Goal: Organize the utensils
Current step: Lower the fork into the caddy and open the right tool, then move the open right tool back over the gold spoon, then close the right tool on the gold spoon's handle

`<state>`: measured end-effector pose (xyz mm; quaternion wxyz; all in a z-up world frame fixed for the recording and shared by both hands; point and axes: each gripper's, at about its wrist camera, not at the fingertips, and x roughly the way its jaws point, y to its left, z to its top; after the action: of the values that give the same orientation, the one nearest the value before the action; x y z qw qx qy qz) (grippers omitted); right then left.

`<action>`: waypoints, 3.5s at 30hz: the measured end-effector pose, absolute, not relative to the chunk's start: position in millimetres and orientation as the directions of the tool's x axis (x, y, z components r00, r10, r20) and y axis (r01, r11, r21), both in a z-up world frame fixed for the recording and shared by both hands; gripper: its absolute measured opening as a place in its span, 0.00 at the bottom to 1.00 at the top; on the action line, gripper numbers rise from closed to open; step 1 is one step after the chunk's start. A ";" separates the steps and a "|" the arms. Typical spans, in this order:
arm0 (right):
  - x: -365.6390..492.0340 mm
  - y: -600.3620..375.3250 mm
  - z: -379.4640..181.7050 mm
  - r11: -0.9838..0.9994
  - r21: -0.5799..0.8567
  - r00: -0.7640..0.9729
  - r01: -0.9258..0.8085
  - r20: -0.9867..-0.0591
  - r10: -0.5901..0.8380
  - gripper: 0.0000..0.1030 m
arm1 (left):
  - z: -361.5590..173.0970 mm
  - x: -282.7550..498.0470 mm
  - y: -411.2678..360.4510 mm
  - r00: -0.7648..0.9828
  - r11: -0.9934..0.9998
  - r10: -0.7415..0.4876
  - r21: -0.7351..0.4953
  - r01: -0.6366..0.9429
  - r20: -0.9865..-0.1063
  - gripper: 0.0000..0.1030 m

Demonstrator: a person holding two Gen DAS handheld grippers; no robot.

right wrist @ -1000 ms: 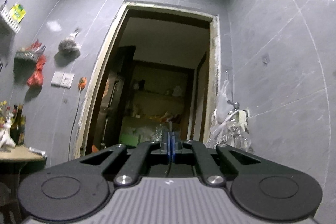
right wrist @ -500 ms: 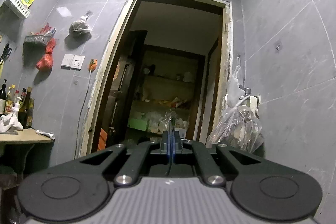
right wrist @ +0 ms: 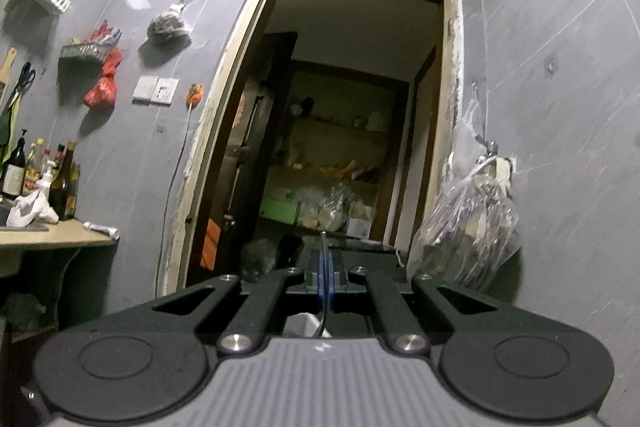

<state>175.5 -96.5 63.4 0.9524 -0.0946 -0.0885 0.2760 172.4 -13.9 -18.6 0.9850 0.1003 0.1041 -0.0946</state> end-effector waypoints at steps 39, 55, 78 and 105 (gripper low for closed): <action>157.4 -204.3 31.0 0.954 -0.046 0.955 -0.296 -0.004 0.297 1.00 | -16.1 176.3 -12.1 0.954 0.955 -0.181 0.189 0.229 -0.240 0.77; 198.3 -178.9 -17.7 0.933 -0.120 0.877 -0.341 -0.397 0.269 1.00 | -17.6 185.2 2.1 0.954 0.959 -0.181 0.173 0.224 -0.238 0.76; 243.5 -127.5 -35.8 0.793 -0.190 0.736 -0.579 -0.541 0.408 0.87 | -16.4 186.2 7.3 0.956 0.961 -0.168 0.177 0.214 -0.242 0.76; 192.5 -221.5 -32.9 0.860 0.060 0.662 -0.507 -0.612 0.433 0.05 | -18.7 177.7 -13.3 0.948 0.950 -0.207 0.180 0.253 -0.243 0.76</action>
<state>192.6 -221.5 -32.9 0.9097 -0.0577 0.3198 0.2584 177.7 -13.3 -18.7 0.9813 0.1051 0.1111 -0.1171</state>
